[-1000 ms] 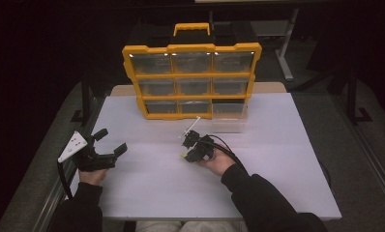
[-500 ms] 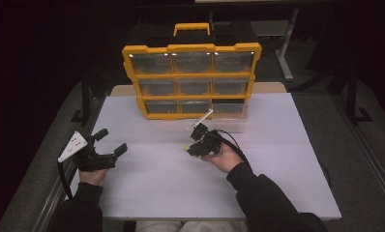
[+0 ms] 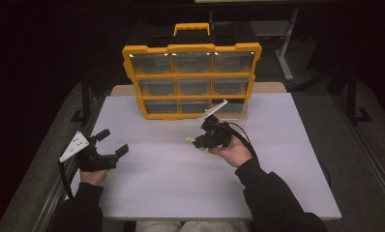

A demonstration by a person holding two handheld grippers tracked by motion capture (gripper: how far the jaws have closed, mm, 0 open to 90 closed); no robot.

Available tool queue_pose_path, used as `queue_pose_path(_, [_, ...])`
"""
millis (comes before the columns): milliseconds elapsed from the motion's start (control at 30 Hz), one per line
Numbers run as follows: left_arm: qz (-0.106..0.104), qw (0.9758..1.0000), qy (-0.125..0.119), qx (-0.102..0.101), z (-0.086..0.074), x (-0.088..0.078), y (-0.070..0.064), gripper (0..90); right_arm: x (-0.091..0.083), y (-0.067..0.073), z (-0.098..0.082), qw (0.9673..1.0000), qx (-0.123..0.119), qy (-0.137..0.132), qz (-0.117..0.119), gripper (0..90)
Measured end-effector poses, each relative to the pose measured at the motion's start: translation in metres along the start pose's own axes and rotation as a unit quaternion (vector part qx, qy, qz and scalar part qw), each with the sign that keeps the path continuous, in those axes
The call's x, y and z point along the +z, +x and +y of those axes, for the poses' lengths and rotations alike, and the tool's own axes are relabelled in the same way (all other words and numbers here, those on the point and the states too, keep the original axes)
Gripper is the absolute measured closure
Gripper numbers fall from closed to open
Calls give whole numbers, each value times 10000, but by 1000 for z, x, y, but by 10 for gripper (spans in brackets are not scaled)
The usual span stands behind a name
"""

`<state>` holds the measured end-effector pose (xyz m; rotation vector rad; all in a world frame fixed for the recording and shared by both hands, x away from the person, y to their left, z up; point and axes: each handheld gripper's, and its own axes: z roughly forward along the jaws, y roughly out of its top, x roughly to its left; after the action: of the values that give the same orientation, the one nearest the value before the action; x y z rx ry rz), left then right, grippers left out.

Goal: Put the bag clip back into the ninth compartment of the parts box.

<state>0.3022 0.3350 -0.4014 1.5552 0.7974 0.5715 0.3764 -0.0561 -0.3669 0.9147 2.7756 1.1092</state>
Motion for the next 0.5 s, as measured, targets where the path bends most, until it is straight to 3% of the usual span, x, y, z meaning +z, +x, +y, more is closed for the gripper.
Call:
queue_pose_path(167, [9,10000,31,-12,-1,0,0,0,-13,-3,2,9999,-35,-142,-5,770])
queue_pose_path(500, [37,10000,9,-21,-3,-1,0,0,-24,-9,2,9996,54,-286,-20,770])
